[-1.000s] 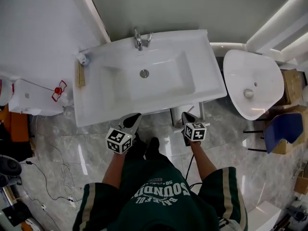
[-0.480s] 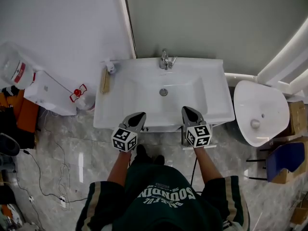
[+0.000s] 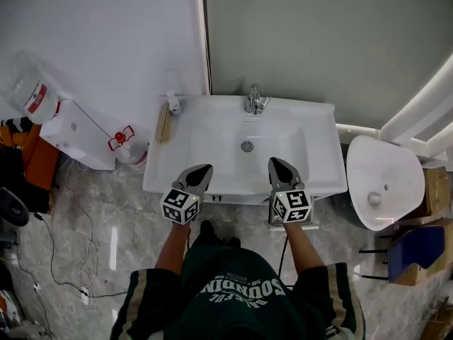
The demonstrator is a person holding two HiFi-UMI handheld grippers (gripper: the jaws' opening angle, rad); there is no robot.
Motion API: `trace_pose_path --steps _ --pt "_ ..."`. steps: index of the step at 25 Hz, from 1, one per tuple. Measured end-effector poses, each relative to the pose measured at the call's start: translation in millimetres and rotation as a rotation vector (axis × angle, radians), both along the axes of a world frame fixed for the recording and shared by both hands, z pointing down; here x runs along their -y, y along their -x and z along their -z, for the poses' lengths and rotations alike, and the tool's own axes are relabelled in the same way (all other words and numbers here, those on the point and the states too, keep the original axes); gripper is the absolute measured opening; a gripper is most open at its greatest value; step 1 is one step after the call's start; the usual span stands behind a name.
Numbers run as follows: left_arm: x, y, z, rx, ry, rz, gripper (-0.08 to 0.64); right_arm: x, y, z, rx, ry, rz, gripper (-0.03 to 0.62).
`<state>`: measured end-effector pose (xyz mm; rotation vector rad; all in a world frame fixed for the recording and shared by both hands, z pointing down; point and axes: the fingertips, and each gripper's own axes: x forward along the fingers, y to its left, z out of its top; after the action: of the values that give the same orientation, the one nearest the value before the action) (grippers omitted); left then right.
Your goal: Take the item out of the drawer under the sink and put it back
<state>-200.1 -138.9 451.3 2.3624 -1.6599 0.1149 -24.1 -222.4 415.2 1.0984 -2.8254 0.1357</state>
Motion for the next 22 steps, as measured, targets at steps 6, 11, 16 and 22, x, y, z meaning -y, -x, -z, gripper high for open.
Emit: trace_pose_path --steps 6,11,16,22 --pt "1.3 5.7 -1.1 -0.004 -0.002 0.003 0.050 -0.6 3.3 -5.5 -0.009 0.011 -0.001 0.002" --pt "1.8 6.0 -1.9 -0.006 0.005 -0.004 0.051 -1.5 3.7 -8.9 -0.015 0.021 -0.002 0.002" --pt "1.9 6.5 -1.6 -0.006 0.003 -0.011 0.051 -2.5 5.9 -9.8 -0.012 0.023 -0.003 0.002" --pt "1.2 4.3 -2.8 -0.007 0.005 -0.015 0.051 -3.2 5.1 -10.8 -0.007 0.027 -0.003 0.002"
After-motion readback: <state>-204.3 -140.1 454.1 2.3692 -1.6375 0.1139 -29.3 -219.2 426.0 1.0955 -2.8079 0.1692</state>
